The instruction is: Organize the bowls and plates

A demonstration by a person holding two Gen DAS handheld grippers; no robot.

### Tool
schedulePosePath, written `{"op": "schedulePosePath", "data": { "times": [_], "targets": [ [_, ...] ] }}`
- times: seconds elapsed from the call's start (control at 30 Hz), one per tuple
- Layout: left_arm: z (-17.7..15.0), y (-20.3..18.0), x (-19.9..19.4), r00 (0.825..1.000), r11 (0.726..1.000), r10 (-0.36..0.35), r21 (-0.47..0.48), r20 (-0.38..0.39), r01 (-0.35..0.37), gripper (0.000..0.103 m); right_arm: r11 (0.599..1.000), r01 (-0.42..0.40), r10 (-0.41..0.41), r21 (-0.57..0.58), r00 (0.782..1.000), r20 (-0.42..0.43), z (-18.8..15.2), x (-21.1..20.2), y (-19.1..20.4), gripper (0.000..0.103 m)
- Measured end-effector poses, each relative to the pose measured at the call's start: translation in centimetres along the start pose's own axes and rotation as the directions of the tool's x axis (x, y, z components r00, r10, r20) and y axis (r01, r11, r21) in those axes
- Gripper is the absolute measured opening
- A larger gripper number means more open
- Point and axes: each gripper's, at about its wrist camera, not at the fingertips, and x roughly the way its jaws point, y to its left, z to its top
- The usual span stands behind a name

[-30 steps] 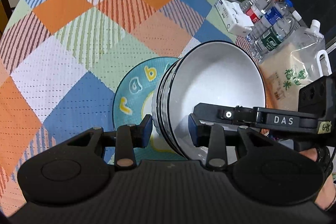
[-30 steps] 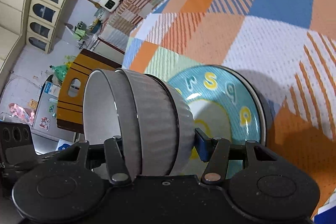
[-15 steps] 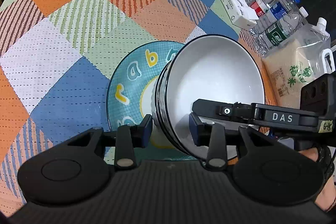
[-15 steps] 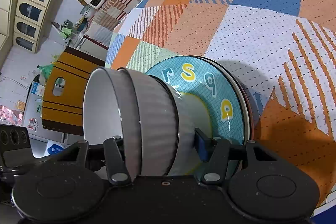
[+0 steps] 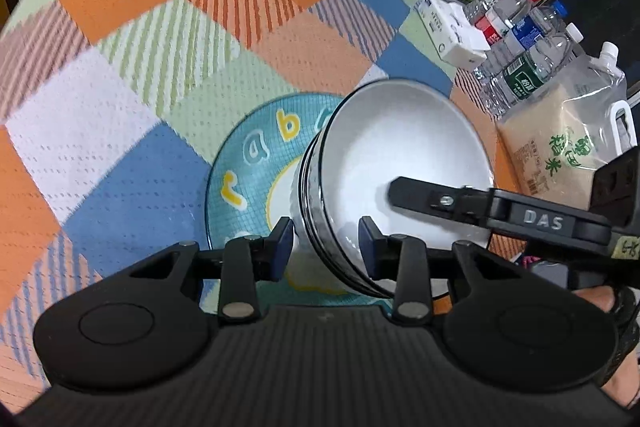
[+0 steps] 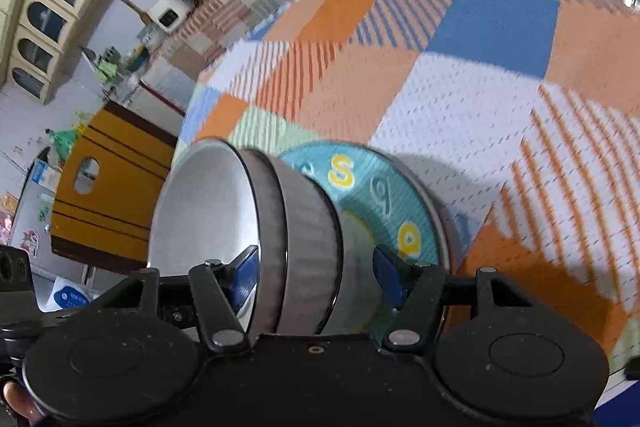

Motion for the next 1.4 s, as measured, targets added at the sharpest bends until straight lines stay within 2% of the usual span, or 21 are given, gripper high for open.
{"op": "schedulePosePath", "data": {
  "times": [0.1, 0.23, 0.33, 0.5, 0.57, 0.67, 0.73, 0.8, 0.87, 1.03, 1.1, 1.2, 1.4],
  "targets": [
    [0.0, -0.8, -1.4, 0.999, 1.000, 0.014, 0.021, 0.039, -0.014, 0.036, 0.998, -0.013, 0.016, -0.055, 0.999, 0.051, -0.1, -1.8, 0.2, 0.067],
    [-0.3, -1.8, -3.4, 0.995, 0.999, 0.034, 0.034, 0.092, -0.037, 0.038, 0.987, 0.024, -0.007, -0.159, 0.994, 0.107, -0.7, -4.2, 1.7, 0.067],
    [-0.7, -2.7, -5.2, 0.989, 0.997, 0.050, 0.045, 0.136, -0.057, 0.043, 0.968, 0.045, -0.008, -0.247, 0.989, 0.151, -1.3, -6.0, 3.4, 0.067],
    [-1.3, -4.2, -9.1, 0.973, 0.996, 0.059, 0.052, 0.222, -0.073, 0.048, 0.890, 0.164, -0.073, -0.425, 0.972, 0.224, -2.6, -8.7, 6.5, 0.067],
    [-1.9, -4.9, -11.1, 0.962, 0.995, 0.072, 0.052, 0.263, -0.089, 0.054, 0.871, 0.179, -0.070, -0.458, 0.967, 0.246, -3.0, -9.9, 7.2, 0.067],
    [-2.9, -6.2, -13.6, 0.942, 0.988, 0.109, 0.069, 0.318, -0.138, 0.060, 0.888, 0.141, -0.027, -0.437, 0.966, 0.258, -3.1, -12.1, 7.4, 0.067],
    [-3.6, -6.9, -15.1, 0.931, 0.985, 0.127, 0.071, 0.341, -0.160, 0.064, 0.886, 0.148, -0.020, -0.439, 0.959, 0.282, -3.3, -13.5, 7.6, 0.067],
    [-4.1, -7.4, -16.1, 0.929, 0.984, 0.132, 0.065, 0.347, -0.164, 0.066, 0.877, 0.170, -0.028, -0.450, 0.952, 0.304, -3.6, -14.6, 8.1, 0.067],
    [-4.6, -7.8, -17.2, 0.925, 0.985, 0.138, 0.052, 0.354, -0.167, 0.074, 0.866, 0.199, -0.040, -0.460, 0.942, 0.332, -3.8, -16.0, 8.7, 0.068],
    [-6.2, -9.1, -18.7, 0.882, 0.961, 0.232, 0.041, 0.410, -0.272, 0.081, 0.822, 0.295, -0.092, -0.488, 0.913, 0.397, -5.1, -18.2, 10.4, 0.072],
    [-6.7, -9.3, -19.0, 0.877, 0.956, 0.258, 0.027, 0.406, -0.293, 0.084, 0.818, 0.308, -0.110, -0.485, 0.912, 0.395, -5.4, -18.9, 10.6, 0.073],
    [-7.5, -9.5, -19.2, 0.876, 0.952, 0.276, 0.012, 0.396, -0.306, 0.086, 0.827, 0.314, -0.152, -0.467, 0.924, 0.352, -5.7, -19.8, 10.8, 0.073],
    [-9.0, -9.9, -17.9, 0.863, 0.926, 0.341, 0.026, 0.372, -0.377, 0.087, 0.829, 0.339, -0.196, -0.444, 0.921, 0.337, -7.2, -21.0, 10.6, 0.073]
  ]
}}
